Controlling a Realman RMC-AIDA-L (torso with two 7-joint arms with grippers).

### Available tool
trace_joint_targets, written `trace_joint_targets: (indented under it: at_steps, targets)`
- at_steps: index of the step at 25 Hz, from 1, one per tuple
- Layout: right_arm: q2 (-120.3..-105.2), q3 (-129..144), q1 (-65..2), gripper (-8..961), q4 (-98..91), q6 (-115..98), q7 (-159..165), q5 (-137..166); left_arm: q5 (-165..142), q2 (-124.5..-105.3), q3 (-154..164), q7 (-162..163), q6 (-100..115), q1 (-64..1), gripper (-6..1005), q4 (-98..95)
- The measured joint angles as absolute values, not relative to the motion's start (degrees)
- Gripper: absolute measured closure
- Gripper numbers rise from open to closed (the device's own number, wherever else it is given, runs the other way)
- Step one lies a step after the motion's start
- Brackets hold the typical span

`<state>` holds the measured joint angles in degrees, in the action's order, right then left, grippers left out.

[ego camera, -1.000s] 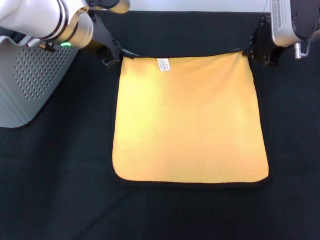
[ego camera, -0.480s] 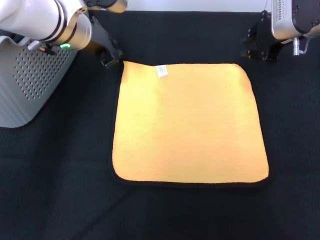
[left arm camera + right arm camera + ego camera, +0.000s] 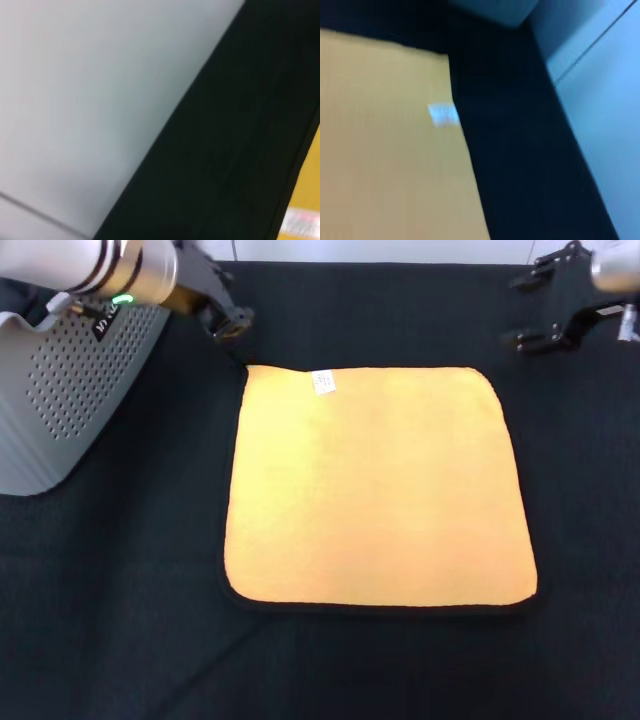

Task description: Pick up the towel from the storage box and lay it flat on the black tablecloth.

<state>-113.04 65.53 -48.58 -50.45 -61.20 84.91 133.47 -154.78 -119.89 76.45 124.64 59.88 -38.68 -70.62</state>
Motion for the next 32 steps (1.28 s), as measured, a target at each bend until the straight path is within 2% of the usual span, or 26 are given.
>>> trace_joint_targets:
  at_steps: [1, 4, 10, 12, 13, 15, 17, 20, 21, 24, 26, 32]
  targets:
    - [-113.7, 62.8, -46.8, 405, -53.2, -64.2, 84.9, 131.9, -153.3, -119.88, 76.4, 124.4, 60.4, -38.2, 582, -72.0]
    - [-114.82, 55.9, -42.8, 381, -57.6, -72.8, 84.9, 124.7, -145.2, -119.84, 75.8, 122.0, 63.7, -35.7, 583, -77.9]
    - [-115.39, 52.0, -32.0, 354, -57.9, -89.8, 78.9, 97.6, -115.7, -119.5, 69.7, 109.1, 74.5, -28.4, 586, -84.9]
    - [-115.88, 54.7, -29.0, 353, -57.0, -92.1, 76.6, 92.1, -108.8, -119.38, 66.6, 105.2, 78.1, -27.0, 587, -84.0]
    - [-116.03, 56.7, -27.8, 353, -56.3, -92.6, 76.1, 90.2, -96.2, -119.26, 59.4, 96.1, 88.0, -24.5, 587, -79.3]
    - [-115.99, 61.6, -26.1, 352, -54.2, -92.8, 75.5, 85.8, -91.2, -118.97, 54.5, 90.3, 95.3, -23.3, 586, -74.5]
    - [-115.98, 65.0, -25.9, 351, -52.0, -92.9, 75.4, 83.7, -89.0, -117.91, 50.1, 85.2, 102.5, -22.9, 583, -68.6]
    - [-116.2, 69.4, -26.7, 350, -49.7, -93.1, 75.2, 82.8, -90.3, -113.27, 47.2, 76.9, 111.7, -23.2, 579, -56.6]
    - [-116.22, 70.8, -27.2, 349, -49.2, -93.0, 75.2, 82.2, -91.2, -111.17, 47.5, 73.5, 113.5, -23.4, 578, -51.6]
    - [-116.22, 74.2, -29.3, 348, -47.3, -92.9, 75.2, 80.1, -93.2, -107.17, 47.8, 66.4, 114.6, -23.7, 574, -41.4]
    - [-116.24, 75.4, -30.7, 347, -46.0, -93.0, 75.1, 78.4, -93.9, -106.06, 47.7, 63.7, 114.7, -23.4, 573, -38.7]
    - [-116.22, 81.0, -33.8, 346, -41.9, -92.6, 72.8, 73.0, -95.2, -106.2, 47.9, 62.2, 115.2, -22.1, 570, -39.1]
